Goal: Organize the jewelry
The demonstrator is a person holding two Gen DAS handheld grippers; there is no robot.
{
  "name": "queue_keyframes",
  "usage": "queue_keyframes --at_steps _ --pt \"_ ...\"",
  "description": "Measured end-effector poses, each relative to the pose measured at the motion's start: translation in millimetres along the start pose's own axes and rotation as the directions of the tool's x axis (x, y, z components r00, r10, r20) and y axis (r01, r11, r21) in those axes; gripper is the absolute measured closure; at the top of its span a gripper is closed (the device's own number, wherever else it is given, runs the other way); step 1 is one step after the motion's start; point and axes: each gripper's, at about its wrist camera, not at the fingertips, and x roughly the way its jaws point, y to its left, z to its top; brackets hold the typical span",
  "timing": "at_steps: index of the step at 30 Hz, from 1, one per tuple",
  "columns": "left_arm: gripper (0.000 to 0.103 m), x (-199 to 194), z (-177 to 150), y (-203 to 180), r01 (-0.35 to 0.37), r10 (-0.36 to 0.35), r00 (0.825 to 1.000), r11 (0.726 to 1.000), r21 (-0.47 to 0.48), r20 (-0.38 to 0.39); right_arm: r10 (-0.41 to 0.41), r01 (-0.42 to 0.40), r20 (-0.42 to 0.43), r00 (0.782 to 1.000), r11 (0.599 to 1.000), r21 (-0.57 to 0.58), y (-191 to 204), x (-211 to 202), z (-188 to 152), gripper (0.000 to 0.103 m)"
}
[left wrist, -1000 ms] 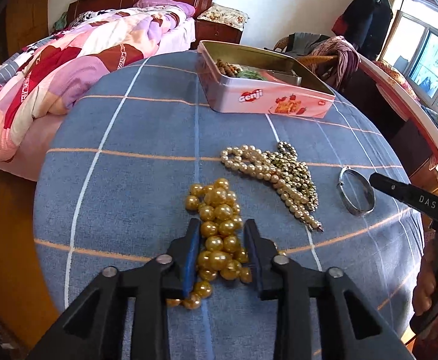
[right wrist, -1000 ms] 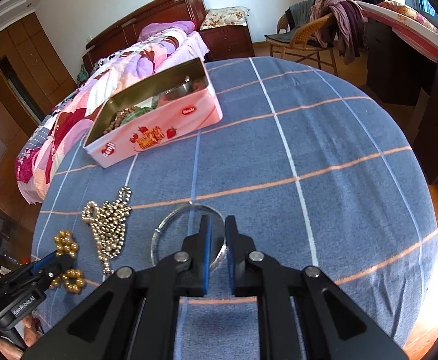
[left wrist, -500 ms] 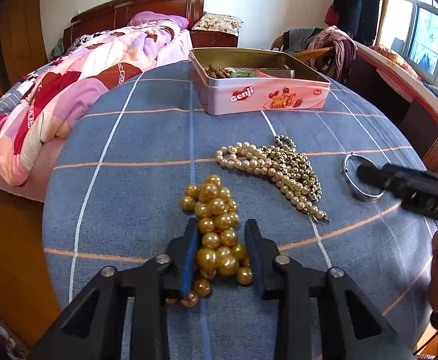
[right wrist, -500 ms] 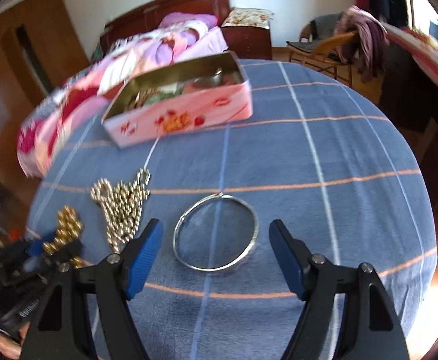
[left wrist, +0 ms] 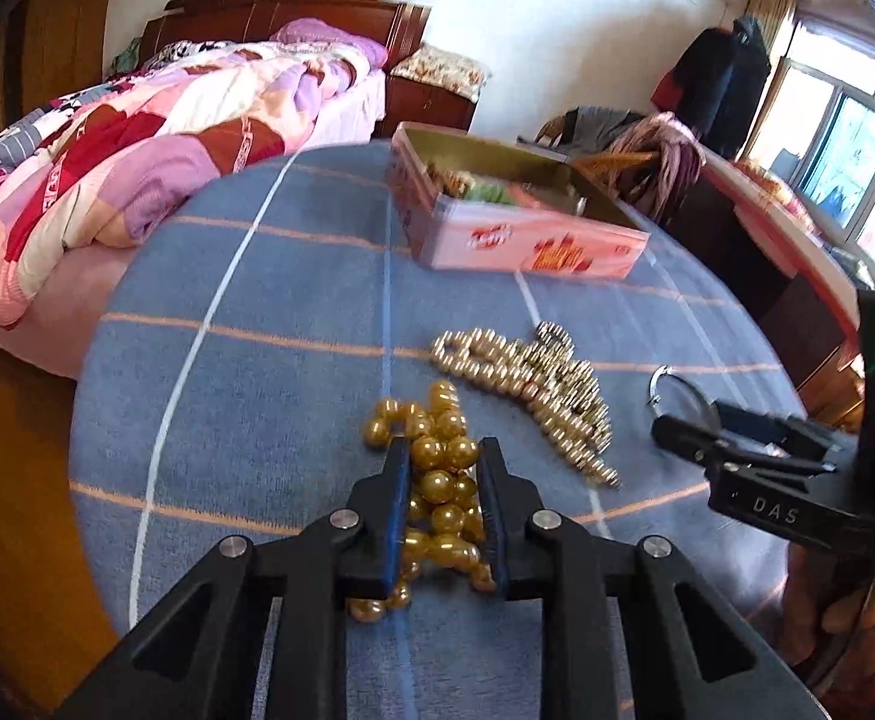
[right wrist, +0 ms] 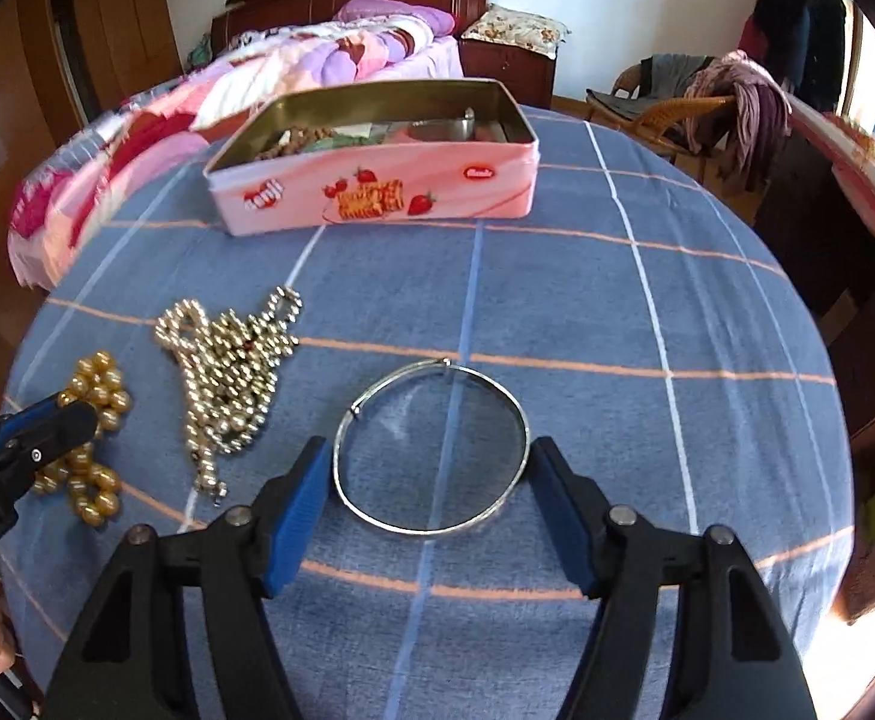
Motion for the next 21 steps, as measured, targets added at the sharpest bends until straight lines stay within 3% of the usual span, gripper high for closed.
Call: queue_keyframes --at_steps 7,21 --pt "0.081 -2 4 2 -0.001 0.001 1.000 1.000 0.004 0.013 0.056 -0.060 0.083 0.995 0.997 0.056 -5 -19 7 0.033" --pt "0.081 -25 22 -8 0.048 -0.051 0.993 0.998 0.026 0.109 0.049 -0.063 0.140 0.989 0.994 0.094 -10 -30 11 0.033"
